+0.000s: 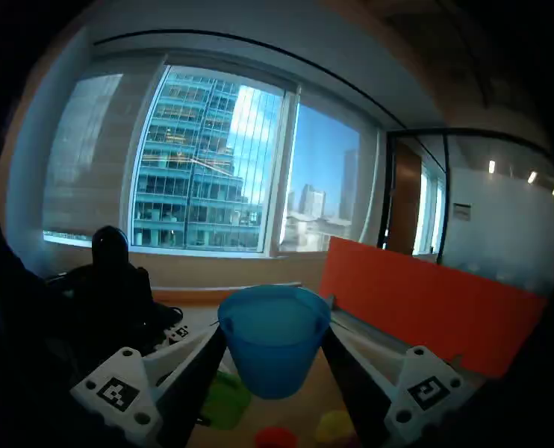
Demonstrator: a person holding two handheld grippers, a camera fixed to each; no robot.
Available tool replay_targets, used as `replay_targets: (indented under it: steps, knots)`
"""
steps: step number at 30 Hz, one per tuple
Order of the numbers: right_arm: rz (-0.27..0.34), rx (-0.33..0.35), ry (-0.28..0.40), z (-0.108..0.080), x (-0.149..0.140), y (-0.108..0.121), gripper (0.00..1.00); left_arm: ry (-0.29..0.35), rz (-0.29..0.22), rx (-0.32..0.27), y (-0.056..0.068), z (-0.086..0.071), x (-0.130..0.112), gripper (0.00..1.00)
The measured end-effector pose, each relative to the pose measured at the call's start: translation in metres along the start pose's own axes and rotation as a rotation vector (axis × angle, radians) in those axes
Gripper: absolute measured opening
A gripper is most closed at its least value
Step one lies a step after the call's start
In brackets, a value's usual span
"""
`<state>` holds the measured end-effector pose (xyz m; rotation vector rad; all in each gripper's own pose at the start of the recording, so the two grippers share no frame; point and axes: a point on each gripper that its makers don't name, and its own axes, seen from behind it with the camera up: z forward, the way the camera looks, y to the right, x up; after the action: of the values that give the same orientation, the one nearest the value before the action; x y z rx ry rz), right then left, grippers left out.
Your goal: Pour water
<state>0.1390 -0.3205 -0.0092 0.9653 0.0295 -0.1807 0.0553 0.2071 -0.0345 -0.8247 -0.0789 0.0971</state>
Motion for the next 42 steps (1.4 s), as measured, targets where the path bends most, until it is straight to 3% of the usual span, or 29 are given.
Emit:
replay_targets:
  steps: [3, 14, 33, 42]
  knots:
    - [0.023, 0.0, 0.002, -0.002, -0.001, 0.002, 0.88, -0.002, 0.002, 0.004, -0.001, 0.0, 0.001, 0.85]
    - [0.019, -0.034, -0.013, -0.015, -0.009, 0.012, 0.88, -0.01, 0.003, 0.035, -0.012, -0.002, -0.003, 0.85]
    - [0.049, -0.15, -0.026, -0.07, -0.034, 0.055, 0.88, -0.057, 0.002, 0.105, -0.043, -0.011, -0.02, 0.85]
    - [0.044, -0.144, -0.043, -0.076, -0.052, 0.057, 0.89, -0.1, 0.014, 0.105, -0.047, -0.011, -0.032, 0.85]
